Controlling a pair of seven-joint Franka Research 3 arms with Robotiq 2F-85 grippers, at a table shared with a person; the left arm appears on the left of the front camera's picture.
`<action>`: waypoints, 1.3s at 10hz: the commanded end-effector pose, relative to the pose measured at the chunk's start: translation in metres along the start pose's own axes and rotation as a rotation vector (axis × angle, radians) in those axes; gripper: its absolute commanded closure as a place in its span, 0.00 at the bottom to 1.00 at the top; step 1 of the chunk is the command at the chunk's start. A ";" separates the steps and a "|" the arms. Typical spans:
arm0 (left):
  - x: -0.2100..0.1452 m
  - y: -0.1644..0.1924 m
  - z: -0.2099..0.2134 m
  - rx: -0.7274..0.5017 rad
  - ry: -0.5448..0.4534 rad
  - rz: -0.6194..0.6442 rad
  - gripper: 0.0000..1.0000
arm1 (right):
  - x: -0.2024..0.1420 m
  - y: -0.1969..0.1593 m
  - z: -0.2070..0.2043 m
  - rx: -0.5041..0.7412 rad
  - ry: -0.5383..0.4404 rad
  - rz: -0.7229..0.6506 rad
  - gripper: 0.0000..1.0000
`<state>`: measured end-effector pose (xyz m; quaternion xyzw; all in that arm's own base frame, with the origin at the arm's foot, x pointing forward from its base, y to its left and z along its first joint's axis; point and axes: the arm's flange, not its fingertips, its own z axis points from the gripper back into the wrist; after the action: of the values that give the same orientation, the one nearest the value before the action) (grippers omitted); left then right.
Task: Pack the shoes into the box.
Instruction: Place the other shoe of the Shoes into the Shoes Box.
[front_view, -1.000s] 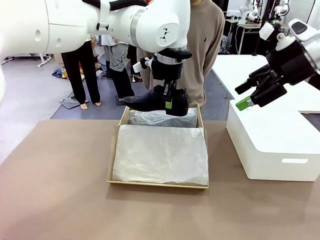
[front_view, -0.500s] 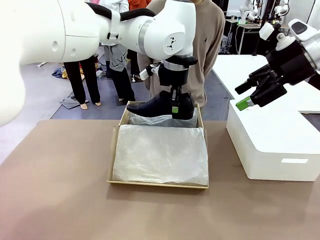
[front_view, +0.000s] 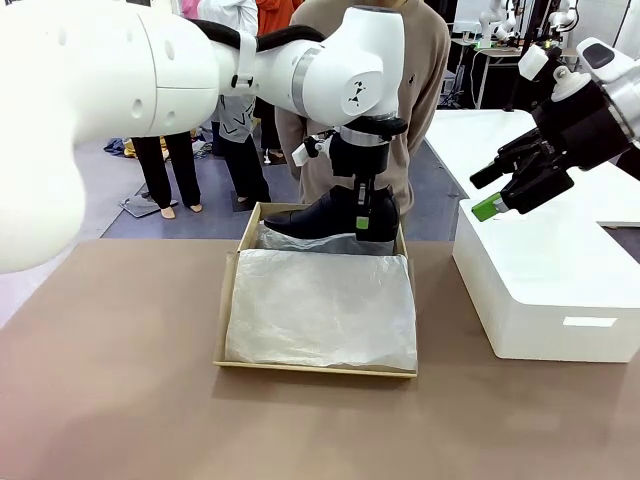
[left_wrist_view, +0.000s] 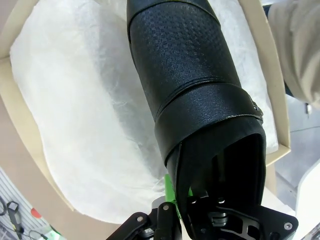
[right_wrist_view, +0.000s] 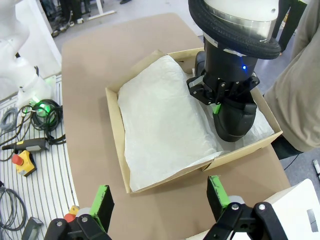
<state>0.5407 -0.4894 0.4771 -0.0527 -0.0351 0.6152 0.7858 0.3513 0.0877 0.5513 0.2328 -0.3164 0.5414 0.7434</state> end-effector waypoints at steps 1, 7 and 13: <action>-0.003 -0.008 0.008 0.017 -0.027 0.042 1.00 | 0.001 -0.002 -0.002 0.011 -0.033 0.022 0.00; -0.003 -0.013 -0.019 0.013 -0.048 0.085 1.00 | 0.001 -0.002 -0.002 0.011 -0.033 0.022 0.00; -0.005 -0.017 -0.033 0.010 -0.064 0.098 1.00 | 0.001 -0.002 -0.002 0.011 -0.033 0.022 0.00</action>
<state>0.5551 -0.4915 0.4379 -0.0351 -0.0326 0.6317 0.7737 0.3513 0.0877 0.5513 0.2328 -0.3164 0.5414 0.7434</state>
